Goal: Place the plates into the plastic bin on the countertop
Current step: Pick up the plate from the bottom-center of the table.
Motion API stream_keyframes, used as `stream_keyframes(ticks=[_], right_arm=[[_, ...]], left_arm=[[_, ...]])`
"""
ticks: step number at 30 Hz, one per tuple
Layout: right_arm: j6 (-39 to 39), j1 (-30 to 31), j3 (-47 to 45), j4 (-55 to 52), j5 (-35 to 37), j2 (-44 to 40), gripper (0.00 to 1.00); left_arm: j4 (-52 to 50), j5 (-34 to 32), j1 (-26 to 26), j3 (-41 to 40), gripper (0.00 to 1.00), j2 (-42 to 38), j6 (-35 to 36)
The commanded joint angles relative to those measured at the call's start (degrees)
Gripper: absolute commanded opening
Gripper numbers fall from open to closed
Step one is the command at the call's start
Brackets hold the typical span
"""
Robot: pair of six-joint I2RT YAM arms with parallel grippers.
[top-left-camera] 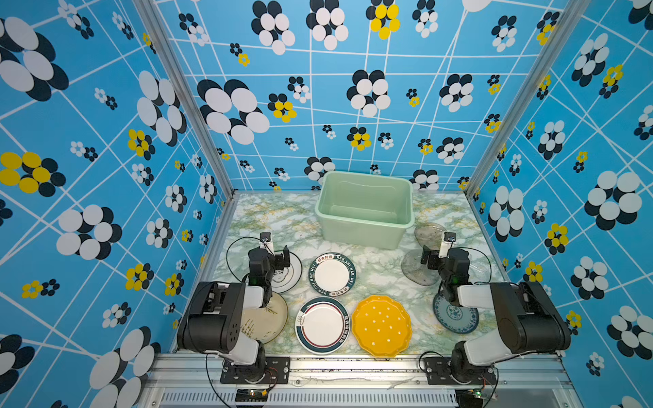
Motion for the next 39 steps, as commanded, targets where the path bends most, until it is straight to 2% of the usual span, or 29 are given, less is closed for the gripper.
stream_keyframes(ticks=[1, 16, 23, 27, 28, 31, 34, 36, 38, 39], right_arm=[[0.55, -0.29, 1.11, 0.98, 0.92, 0.36, 0.99], [0.7, -0.29, 1.11, 1.1, 0.99, 0.45, 0.99], [0.63, -0.29, 1.19, 0.34, 0.94, 0.02, 0.99], [3.59, -0.3, 0.6, 0.32, 7.77, -1.39, 0.99], [4.39, -0.3, 0.59, -0.03, 9.78, -1.99, 0.99], [3.27, -0.29, 0.99, -1.25, 8.32, -3.83, 0.99], [0.94, 0.21, 2.57, -8.21, 4.23, -9.28, 0.99], [-0.71, 0.82, 3.58, -13.85, -1.83, -15.85, 0.99], [4.84, 0.85, 6.64, -21.82, -6.13, -22.39, 0.99], [12.17, 0.85, 9.64, -29.89, -5.6, -25.93, 0.99]], left_arm=[[1.22, 0.87, 0.55, 1.3, 0.99, 0.81, 0.68], [1.14, 0.92, 0.61, 1.36, 0.99, 0.8, 0.6], [0.69, 4.43, 1.32, 1.49, 0.99, 0.73, 0.95], [1.23, 2.67, -0.15, 1.09, 0.99, -0.06, 2.55], [-1.15, 3.71, -0.49, 1.62, 0.99, -1.43, 3.33], [-10.63, 5.08, -0.88, 4.26, 0.99, -6.9, 4.01], [-7.57, 0.28, -4.83, 0.28, 0.99, -13.06, 7.23], [-5.23, -1.86, -8.17, -2.69, 0.99, -18.76, 9.57], [-14.67, -1.95, -12.1, -0.39, 0.99, -26.14, 11.39], [-23.67, -2.98, -14.21, 2.85, 0.99, -30.02, 11.04]])
